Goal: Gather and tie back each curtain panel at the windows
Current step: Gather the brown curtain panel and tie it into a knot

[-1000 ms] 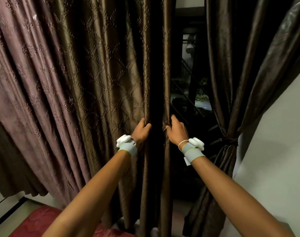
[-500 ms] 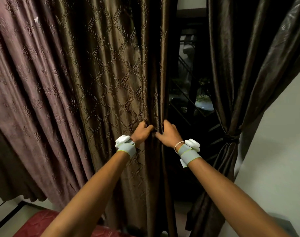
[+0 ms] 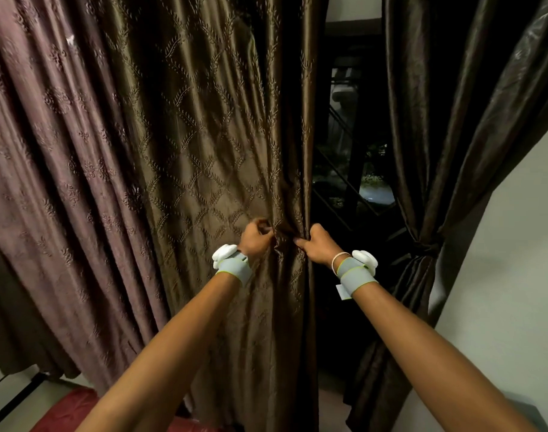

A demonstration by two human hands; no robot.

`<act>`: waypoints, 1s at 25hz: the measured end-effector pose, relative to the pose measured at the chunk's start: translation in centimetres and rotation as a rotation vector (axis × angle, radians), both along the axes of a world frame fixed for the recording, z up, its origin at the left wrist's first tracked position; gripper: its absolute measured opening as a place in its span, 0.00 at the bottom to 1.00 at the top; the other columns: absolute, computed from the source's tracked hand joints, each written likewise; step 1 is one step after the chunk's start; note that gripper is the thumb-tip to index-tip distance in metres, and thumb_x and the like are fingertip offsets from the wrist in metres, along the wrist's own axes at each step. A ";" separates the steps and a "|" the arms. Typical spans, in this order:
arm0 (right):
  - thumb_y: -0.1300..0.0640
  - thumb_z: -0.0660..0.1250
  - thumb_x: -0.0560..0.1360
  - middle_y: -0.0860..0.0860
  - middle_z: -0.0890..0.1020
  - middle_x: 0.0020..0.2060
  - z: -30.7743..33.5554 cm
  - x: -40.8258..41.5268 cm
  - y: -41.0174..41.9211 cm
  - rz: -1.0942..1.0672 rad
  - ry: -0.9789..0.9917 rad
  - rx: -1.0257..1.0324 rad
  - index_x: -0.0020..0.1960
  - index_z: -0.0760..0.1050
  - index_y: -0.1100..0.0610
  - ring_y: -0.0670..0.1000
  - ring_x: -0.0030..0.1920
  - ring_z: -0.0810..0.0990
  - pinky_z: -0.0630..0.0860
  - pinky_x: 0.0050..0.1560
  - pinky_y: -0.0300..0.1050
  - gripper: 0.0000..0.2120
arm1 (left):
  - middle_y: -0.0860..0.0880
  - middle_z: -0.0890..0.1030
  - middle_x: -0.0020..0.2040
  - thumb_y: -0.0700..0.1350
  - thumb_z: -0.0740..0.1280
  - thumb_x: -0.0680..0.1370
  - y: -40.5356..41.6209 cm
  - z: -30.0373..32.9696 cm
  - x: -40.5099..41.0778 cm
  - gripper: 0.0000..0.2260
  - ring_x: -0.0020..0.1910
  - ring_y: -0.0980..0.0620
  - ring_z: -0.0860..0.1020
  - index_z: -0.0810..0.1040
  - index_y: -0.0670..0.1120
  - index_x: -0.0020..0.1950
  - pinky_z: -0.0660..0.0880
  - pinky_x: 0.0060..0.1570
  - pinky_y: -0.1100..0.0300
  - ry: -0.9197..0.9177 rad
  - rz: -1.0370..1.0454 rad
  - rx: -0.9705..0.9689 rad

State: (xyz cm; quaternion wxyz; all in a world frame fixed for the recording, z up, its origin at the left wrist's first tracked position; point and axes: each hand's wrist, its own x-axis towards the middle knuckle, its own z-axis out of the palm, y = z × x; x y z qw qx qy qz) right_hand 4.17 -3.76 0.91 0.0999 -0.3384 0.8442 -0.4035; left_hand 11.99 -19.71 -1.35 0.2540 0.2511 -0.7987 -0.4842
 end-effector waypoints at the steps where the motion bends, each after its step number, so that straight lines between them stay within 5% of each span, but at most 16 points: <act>1: 0.56 0.66 0.78 0.64 0.75 0.60 -0.1 -0.3 -0.1 0.006 -0.021 -0.013 0.60 0.69 0.68 0.62 0.62 0.74 0.71 0.63 0.52 0.17 | 0.42 0.80 0.46 0.37 0.65 0.77 -0.1 -0.1 -0.3 0.08 0.45 0.48 0.78 0.78 0.37 0.56 0.75 0.47 0.55 0.019 -0.051 -0.015; 3: 0.54 0.69 0.76 0.61 0.78 0.58 -0.5 -1.2 -0.4 0.028 -0.048 -0.026 0.60 0.71 0.66 0.61 0.61 0.76 0.73 0.63 0.56 0.19 | 0.43 0.79 0.38 0.33 0.63 0.77 0.4 0.3 -0.4 0.05 0.36 0.51 0.76 0.80 0.36 0.46 0.72 0.39 0.59 0.067 -0.116 -0.037; 6: 0.50 0.72 0.71 0.61 0.80 0.55 -3.3 -5.5 -2.0 0.052 -0.078 -0.041 0.58 0.72 0.62 0.60 0.57 0.79 0.76 0.60 0.61 0.21 | 0.51 0.81 0.38 0.35 0.64 0.78 1.7 1.2 -0.1 0.05 0.33 0.63 0.78 0.80 0.40 0.49 0.75 0.37 0.67 0.089 -0.187 -0.044; 10: 0.53 0.71 0.73 0.63 0.78 0.57 -2.2 -4.3 -1.7 0.048 -0.071 -0.041 0.58 0.70 0.64 0.62 0.59 0.77 0.74 0.61 0.61 0.21 | 0.50 0.79 0.32 0.35 0.63 0.79 1.8 0.8 -0.4 0.08 0.26 0.62 0.75 0.81 0.38 0.44 0.72 0.32 0.61 0.059 -0.197 0.002; 13: 0.56 0.69 0.76 0.63 0.76 0.59 0.2 -1.2 -0.1 0.017 -0.020 0.001 0.58 0.69 0.67 0.62 0.60 0.75 0.73 0.62 0.54 0.19 | 0.47 0.82 0.34 0.42 0.67 0.77 1.3 0.7 -0.3 0.09 0.33 0.52 0.80 0.82 0.46 0.37 0.75 0.38 0.56 0.025 -0.051 -0.102; 16: 0.55 0.67 0.77 0.65 0.76 0.55 0.7 -0.4 0.9 -0.080 0.109 0.041 0.49 0.68 0.63 0.63 0.57 0.76 0.71 0.52 0.49 0.12 | 0.48 0.85 0.45 0.55 0.69 0.74 1.1 0.5 0.8 0.09 0.48 0.47 0.82 0.82 0.50 0.45 0.78 0.49 0.54 -0.086 0.151 -0.298; 21: 0.58 0.63 0.77 0.66 0.76 0.55 0.5 1.5 0.3 -0.142 0.307 0.115 0.50 0.70 0.64 0.68 0.55 0.76 0.73 0.49 0.52 0.09 | 0.41 0.83 0.44 0.52 0.65 0.76 3.7 0.7 1.2 0.10 0.49 0.38 0.80 0.78 0.45 0.45 0.76 0.43 0.50 -0.120 0.082 -0.543; 25: 0.57 0.67 0.72 0.65 0.76 0.56 1.1 3.1 -1.1 0.101 0.283 0.206 0.48 0.67 0.61 0.66 0.56 0.76 0.72 0.48 0.51 0.11 | 0.40 0.83 0.45 0.52 0.61 0.72 3.5 1.2 1.4 0.14 0.48 0.37 0.80 0.78 0.44 0.46 0.77 0.43 0.49 -0.163 0.026 -0.555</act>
